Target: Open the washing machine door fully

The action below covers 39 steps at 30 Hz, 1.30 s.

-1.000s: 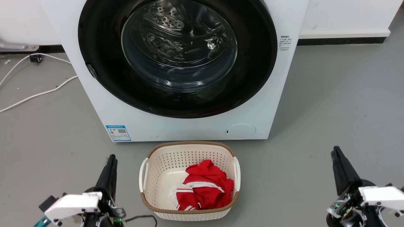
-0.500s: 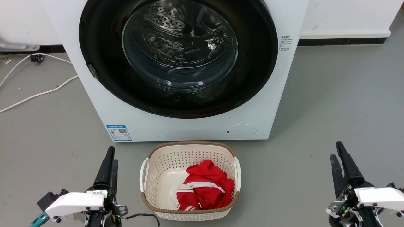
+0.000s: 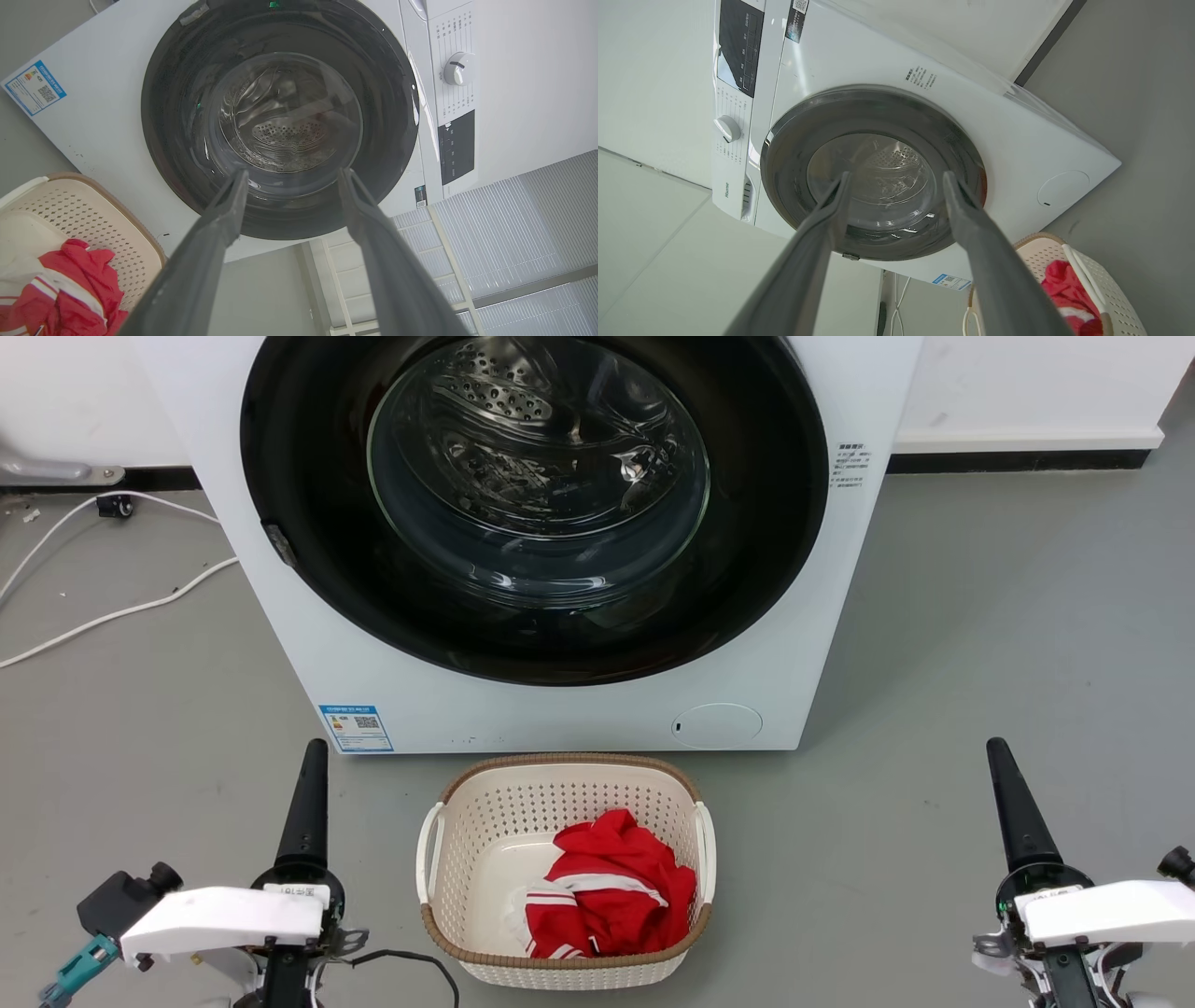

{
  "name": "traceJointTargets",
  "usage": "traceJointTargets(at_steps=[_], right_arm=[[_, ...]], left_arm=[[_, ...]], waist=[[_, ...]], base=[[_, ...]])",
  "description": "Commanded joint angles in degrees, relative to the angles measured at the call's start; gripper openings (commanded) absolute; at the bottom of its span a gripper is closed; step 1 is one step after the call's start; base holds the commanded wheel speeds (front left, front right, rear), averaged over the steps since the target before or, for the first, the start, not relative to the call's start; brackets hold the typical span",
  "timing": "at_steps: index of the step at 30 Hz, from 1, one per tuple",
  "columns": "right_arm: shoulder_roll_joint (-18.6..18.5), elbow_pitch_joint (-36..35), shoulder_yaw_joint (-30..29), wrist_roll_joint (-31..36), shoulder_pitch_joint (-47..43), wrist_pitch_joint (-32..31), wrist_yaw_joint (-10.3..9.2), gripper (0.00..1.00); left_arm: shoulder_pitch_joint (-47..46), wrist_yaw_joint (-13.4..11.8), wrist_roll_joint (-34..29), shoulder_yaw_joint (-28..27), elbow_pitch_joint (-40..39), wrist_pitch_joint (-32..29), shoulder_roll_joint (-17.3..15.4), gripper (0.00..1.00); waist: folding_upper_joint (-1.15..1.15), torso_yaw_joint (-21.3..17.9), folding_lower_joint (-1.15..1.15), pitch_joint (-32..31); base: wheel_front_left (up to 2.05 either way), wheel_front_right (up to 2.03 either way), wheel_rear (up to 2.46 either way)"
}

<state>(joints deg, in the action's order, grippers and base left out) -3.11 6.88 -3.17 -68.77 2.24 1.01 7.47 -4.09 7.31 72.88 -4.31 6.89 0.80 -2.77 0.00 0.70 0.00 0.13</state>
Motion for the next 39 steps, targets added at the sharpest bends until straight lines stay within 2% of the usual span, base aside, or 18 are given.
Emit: traceJointTargets(at_steps=[1,23,39], right_arm=[[-0.09,-1.66,0.16,2.49,0.48,0.68,0.02,1.00],[0.02,-3.96,2.01,29.04,-0.96,3.97,0.02,1.00],[0.09,-5.77,1.75,41.95,-1.96,2.85,0.02,1.00]], left_arm=[[-0.63,0.09,-1.92,-0.06,-1.63,0.69,-0.20,1.00],[0.27,0.14,-25.86,1.71,-4.51,5.04,-0.22,1.00],[0.68,0.17,-39.39,2.92,-4.10,7.64,-0.87,1.00]], waist=[[0.00,0.02,0.00,-0.01],[0.00,0.33,0.00,-0.02],[0.00,0.47,0.00,0.01]], base=[[0.00,0.00,0.00],[0.00,0.00,0.00],[0.00,0.00,0.00]])
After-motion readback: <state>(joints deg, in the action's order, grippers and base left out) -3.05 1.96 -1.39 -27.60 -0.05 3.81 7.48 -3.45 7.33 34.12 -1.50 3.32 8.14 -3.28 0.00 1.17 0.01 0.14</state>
